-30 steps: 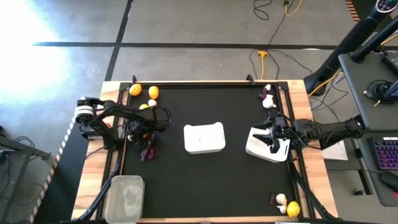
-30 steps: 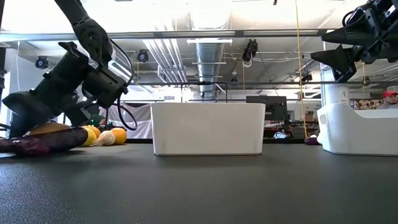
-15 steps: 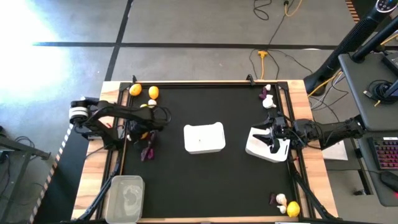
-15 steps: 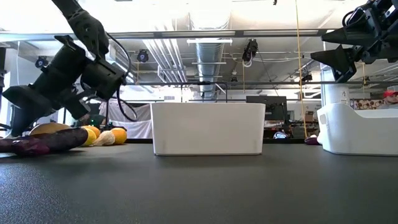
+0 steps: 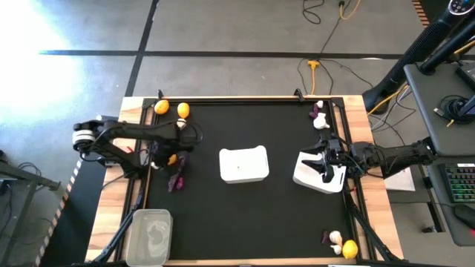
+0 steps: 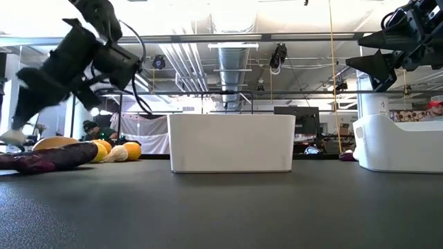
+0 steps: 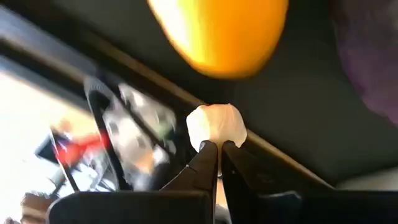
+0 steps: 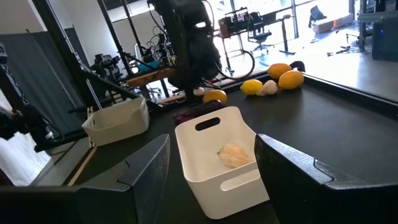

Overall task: Sort produce into baskets
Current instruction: Put the garlic into the left white bin

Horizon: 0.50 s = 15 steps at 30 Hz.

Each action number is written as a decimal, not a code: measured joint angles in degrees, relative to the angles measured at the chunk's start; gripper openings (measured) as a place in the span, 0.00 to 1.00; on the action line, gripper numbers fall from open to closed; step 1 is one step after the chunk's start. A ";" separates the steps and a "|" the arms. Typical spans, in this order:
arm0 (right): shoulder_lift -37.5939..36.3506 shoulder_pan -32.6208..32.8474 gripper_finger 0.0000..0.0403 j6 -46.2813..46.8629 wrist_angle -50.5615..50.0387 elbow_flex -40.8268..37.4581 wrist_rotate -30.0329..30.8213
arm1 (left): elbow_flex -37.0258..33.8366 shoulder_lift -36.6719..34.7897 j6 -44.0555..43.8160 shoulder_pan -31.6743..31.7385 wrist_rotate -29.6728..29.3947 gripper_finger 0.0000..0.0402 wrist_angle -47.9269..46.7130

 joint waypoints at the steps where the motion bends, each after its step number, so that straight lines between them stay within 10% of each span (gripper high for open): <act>1: -0.01 0.02 0.57 0.00 0.00 0.00 0.00 | 0.96 -0.01 -1.74 -0.20 1.63 0.00 -1.37; 15: 0.00 0.01 0.57 0.00 0.00 -0.01 0.00 | 16.21 0.01 -3.87 -15.39 8.74 0.00 12.45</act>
